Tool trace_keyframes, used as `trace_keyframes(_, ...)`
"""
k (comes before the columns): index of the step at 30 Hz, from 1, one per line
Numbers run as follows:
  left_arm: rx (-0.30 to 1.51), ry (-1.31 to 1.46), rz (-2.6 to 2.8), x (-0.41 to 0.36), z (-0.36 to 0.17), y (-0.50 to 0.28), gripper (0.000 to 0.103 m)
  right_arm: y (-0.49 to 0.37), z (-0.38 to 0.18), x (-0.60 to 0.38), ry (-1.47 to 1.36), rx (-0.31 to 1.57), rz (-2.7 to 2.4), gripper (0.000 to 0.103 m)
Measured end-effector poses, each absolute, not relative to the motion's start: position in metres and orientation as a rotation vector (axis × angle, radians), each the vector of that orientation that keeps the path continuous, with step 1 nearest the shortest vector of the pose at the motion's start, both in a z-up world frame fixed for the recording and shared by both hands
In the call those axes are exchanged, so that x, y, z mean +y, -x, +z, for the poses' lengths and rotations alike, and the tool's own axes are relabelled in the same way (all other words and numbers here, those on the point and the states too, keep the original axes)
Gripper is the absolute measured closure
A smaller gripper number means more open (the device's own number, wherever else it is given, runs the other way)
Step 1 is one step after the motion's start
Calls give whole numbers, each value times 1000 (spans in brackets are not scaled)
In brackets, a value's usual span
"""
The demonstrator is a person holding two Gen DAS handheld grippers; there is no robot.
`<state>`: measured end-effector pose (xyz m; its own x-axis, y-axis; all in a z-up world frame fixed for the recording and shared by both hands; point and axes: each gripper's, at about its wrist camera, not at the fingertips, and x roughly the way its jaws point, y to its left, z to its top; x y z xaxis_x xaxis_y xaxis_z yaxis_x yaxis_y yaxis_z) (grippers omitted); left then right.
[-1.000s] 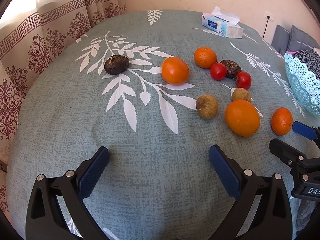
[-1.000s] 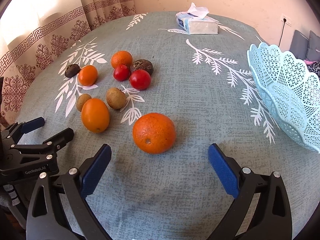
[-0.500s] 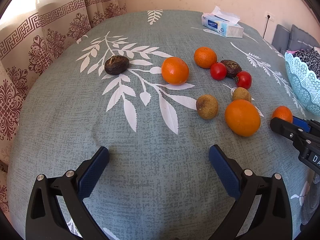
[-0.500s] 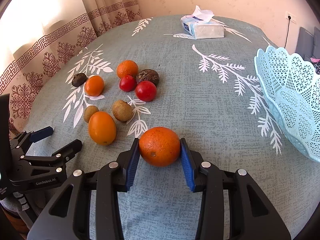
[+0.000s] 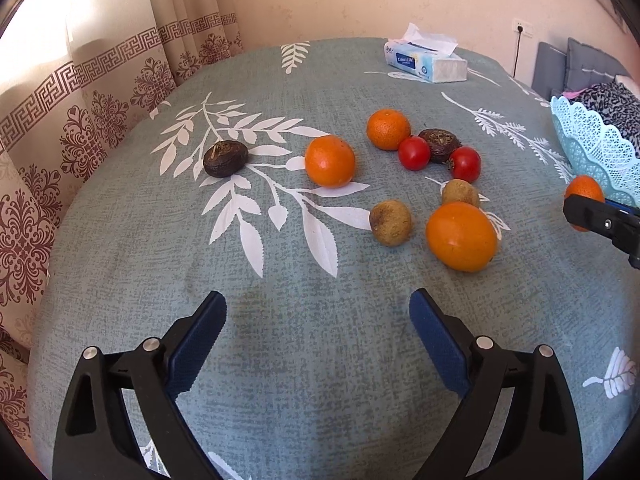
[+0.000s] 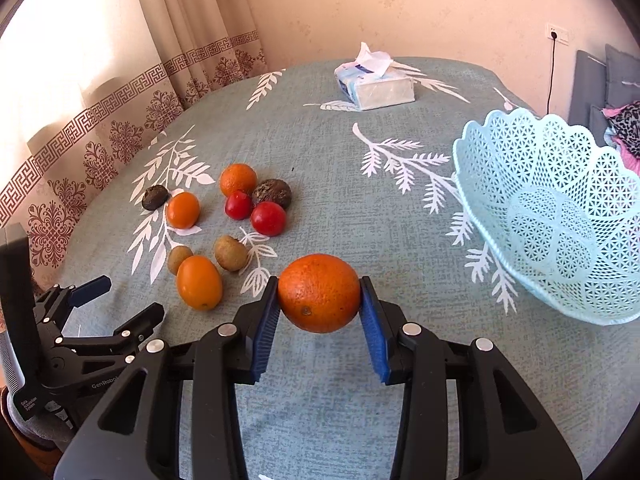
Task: Organize fruits
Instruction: 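Carry the large orange into the blue basket and open the right gripper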
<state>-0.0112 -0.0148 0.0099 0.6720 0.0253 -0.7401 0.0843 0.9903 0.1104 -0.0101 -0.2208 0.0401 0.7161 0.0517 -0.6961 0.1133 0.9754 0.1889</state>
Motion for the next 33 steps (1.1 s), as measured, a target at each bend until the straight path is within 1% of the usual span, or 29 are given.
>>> trace_keyframes(6, 822, -35, -164, -31, 24, 15, 20, 20, 57, -240, -246, 711, -83, 63)
trace_keyframes(13, 808, -74, -213, -70, 31, 6, 28, 38, 78, -261, -223, 613, -176, 62)
trace_keyframes(15, 819, -81, -223, -77, 30, 1, 35, 41, 80, -271, -236, 597, -203, 62)
trace_keyframes(17, 823, -88, -223, -82, 27, -4, 38, 43, 82, -281, -244, 583, -237, 62)
trace_keyframes(18, 830, -88, -218, -82, 25, -8, 43, 44, 82, -286, -245, 577, -254, 62)
trace_keyframes(19, 841, -81, -213, -82, 23, -12, 45, 46, 83, -291, -247, 570, -270, 62)
trace_keyframes(21, 865, -55, -214, -80, 19, -18, 54, 49, 83, -301, -258, 559, -294, 62)
trace_keyframes(23, 885, -41, -219, -77, 14, -20, 58, 51, 83, -310, -268, 551, -316, 62)
trace_keyframes(30, 886, -15, -222, -74, 14, -20, 59, 55, 76, -337, -311, 543, -390, 62)
trace_keyframes(31, 885, -15, -220, -74, 14, -19, 59, 56, 75, -340, -320, 543, -397, 61)
trace_keyframes(33, 881, -11, -221, -74, 17, -17, 59, 59, 73, -347, -344, 530, -417, 48)
